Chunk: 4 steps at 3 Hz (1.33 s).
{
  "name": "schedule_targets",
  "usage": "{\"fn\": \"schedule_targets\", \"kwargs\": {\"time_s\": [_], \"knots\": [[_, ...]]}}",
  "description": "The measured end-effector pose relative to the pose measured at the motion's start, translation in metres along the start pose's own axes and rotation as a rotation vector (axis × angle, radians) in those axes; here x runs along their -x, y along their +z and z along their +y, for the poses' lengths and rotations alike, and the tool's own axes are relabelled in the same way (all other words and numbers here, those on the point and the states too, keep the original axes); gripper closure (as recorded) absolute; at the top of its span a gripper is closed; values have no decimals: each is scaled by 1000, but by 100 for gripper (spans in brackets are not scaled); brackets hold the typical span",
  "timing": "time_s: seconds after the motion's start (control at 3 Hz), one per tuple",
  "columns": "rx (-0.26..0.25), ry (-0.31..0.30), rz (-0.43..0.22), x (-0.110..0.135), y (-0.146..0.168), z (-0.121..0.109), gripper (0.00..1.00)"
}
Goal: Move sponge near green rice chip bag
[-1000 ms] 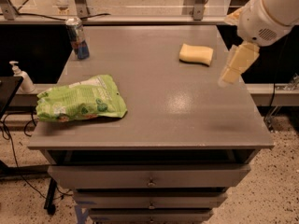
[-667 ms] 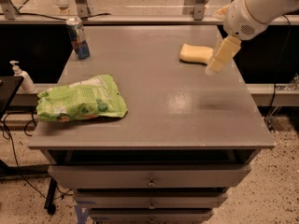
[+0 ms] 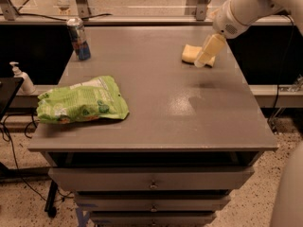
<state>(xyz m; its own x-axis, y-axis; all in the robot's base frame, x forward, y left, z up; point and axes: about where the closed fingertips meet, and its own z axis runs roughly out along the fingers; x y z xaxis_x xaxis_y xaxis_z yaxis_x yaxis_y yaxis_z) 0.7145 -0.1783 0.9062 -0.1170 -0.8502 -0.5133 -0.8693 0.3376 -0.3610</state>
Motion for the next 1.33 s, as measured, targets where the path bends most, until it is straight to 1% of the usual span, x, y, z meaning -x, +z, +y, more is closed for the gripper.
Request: {"fn": "schedule_targets", "kwargs": {"time_s": [0.33, 0.67, 1.0, 1.33], "knots": [[12, 67, 19, -17, 26, -13, 0], [29, 117, 48, -32, 47, -18, 0], [54, 151, 70, -44, 63, -16, 15], [78, 179, 91, -52, 75, -10, 39]]}}
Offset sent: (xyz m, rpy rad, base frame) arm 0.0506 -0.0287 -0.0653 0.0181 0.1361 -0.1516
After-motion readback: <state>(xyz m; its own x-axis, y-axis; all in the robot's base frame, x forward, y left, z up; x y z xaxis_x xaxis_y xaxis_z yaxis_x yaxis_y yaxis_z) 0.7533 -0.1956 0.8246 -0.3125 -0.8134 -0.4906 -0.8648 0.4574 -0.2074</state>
